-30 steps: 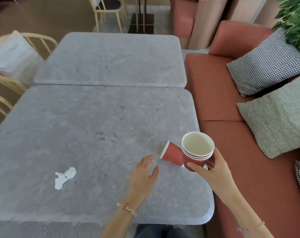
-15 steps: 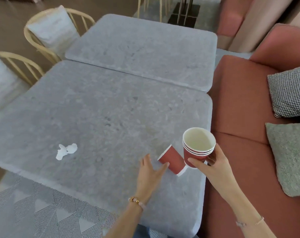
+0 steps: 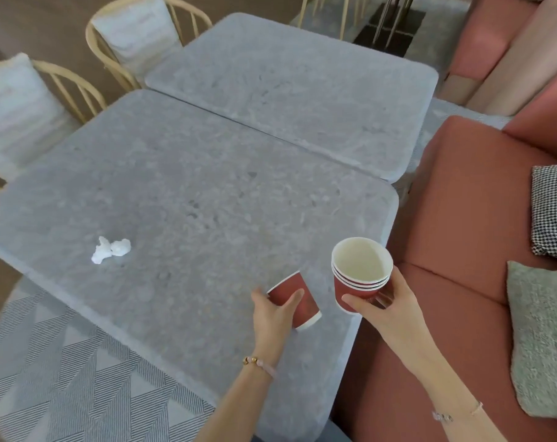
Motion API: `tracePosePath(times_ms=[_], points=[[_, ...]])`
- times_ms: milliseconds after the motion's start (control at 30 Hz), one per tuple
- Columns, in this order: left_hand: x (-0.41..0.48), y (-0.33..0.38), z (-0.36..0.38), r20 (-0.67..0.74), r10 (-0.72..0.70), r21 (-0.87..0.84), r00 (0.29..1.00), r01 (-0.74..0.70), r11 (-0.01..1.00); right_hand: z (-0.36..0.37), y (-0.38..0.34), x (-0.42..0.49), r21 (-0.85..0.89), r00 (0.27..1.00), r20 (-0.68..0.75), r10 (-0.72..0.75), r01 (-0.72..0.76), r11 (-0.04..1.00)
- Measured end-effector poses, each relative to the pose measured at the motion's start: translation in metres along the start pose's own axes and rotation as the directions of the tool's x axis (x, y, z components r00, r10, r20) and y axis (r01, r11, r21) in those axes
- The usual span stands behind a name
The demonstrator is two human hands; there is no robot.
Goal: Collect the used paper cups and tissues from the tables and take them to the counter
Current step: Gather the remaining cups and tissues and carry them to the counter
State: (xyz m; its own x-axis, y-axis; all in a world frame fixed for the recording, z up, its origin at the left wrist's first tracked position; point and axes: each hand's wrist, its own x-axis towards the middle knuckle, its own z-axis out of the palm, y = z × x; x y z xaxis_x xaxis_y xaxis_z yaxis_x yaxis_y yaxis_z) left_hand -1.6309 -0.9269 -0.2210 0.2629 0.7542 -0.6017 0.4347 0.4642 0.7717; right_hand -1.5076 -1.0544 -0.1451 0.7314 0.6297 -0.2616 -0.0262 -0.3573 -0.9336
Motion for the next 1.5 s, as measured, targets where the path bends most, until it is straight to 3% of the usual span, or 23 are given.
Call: tracePosePath(times_ms=[200, 433, 700, 1000, 1200, 1500], points=[[-0.002, -0.004, 0.001, 0.013, -0.005, -0.065, 1.000, 0.006, 0.998, -0.002, 0.005, 0.001, 0.002, 1.000, 0.022, -0.016, 0.016, 1.000], [-0.013, 0.023, -0.011, 0.031, 0.217, -0.109, 0.976, -0.213, 0.971, -0.002, 0.007, 0.005, 0.004, 1.000, 0.015, -0.007, 0.006, 1.000], [-0.034, 0.077, -0.045, 0.024, 0.509, -0.096, 0.860, -0.505, 0.858, 0.013, 0.005, 0.007, 0.003, 1.000, 0.016, -0.016, 0.016, 1.000], [-0.053, 0.119, -0.072, 0.036, 0.686, -0.105, 0.726, -0.680, 0.726, 0.043, -0.002, 0.004, -0.005, 0.997, 0.044, -0.056, 0.056, 0.998], [-0.064, 0.130, -0.088, 0.078, 0.749, -0.110, 0.658, -0.741, 0.662, 0.056, -0.015, -0.007, -0.039, 0.993, 0.059, -0.099, 0.102, 0.994], [-0.069, 0.125, -0.089, 0.213, 0.735, -0.141, 0.643, -0.725, 0.675, 0.076, -0.041, -0.023, -0.031, 0.979, 0.081, -0.187, 0.190, 0.981]])
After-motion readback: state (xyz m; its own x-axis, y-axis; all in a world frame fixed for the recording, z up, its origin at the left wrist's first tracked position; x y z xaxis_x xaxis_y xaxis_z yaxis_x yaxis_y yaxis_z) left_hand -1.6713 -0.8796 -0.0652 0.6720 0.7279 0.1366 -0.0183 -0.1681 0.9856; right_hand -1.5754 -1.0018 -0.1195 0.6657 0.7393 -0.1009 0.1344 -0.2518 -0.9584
